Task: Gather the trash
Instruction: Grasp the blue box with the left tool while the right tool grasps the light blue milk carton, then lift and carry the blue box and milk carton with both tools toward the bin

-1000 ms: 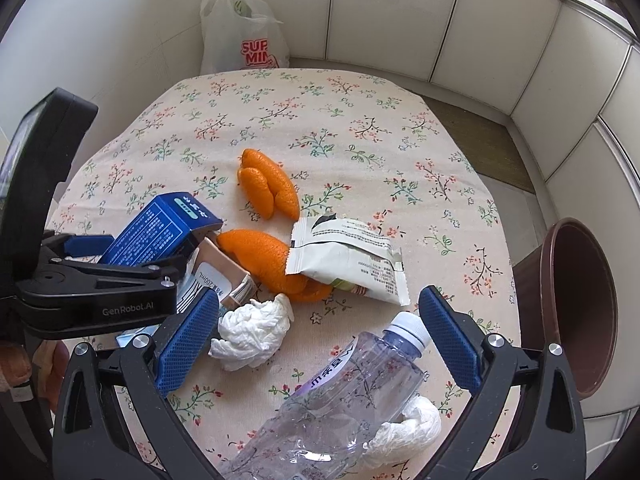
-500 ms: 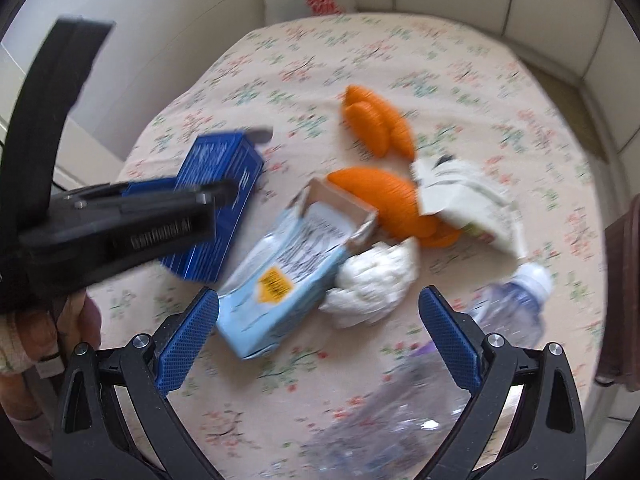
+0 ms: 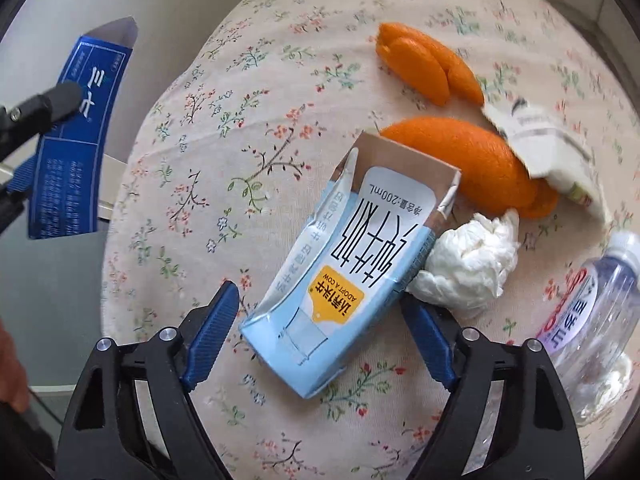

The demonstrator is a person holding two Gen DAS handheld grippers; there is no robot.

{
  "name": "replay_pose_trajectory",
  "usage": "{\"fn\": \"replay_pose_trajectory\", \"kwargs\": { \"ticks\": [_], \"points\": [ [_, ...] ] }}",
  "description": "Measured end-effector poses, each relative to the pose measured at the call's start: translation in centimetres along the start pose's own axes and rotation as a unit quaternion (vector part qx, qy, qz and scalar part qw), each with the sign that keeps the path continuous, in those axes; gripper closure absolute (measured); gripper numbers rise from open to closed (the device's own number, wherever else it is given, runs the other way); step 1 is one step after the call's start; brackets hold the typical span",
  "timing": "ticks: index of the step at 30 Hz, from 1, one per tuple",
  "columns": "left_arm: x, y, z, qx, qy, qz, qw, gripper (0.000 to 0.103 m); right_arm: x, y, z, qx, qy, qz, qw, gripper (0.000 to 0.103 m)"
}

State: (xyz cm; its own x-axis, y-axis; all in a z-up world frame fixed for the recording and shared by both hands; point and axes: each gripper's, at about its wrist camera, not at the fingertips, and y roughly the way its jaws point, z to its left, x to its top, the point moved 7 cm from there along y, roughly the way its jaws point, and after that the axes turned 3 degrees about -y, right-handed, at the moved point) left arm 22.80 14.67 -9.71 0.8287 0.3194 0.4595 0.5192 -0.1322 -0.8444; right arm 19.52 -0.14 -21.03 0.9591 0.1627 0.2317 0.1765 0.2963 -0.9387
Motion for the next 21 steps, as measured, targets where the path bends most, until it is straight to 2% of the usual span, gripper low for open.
{"fn": "replay_pose_trajectory", "kwargs": {
  "ticks": [4, 6, 14, 21],
  "points": [
    [-0.1, -0.1, 0.8, 0.004, -0.015, -0.003, 0.9999, 0.047, 0.7, 0.8, 0.7, -0.050, -0.027, -0.023, 0.998, 0.028],
    [-0.2, -0.1, 1.1, 0.004, -0.020, -0.005, 0.9998, 0.047, 1.1, 1.0, 1.1, -0.071, -0.045, -0.036, 0.996, 0.046],
    [-0.4, 0.1, 2.0, 0.009, -0.034, -0.004, 0.9994, 0.047, 1.9, 0.8, 1.9, -0.067, -0.069, -0.055, 0.994, 0.049],
    [-0.3, 0.2, 2.2, 0.009, -0.047, -0.005, 0.9989, 0.047, 3.3, -1.4, 2.2, -0.057, -0.070, -0.088, 0.992, 0.049]
  ]
}}
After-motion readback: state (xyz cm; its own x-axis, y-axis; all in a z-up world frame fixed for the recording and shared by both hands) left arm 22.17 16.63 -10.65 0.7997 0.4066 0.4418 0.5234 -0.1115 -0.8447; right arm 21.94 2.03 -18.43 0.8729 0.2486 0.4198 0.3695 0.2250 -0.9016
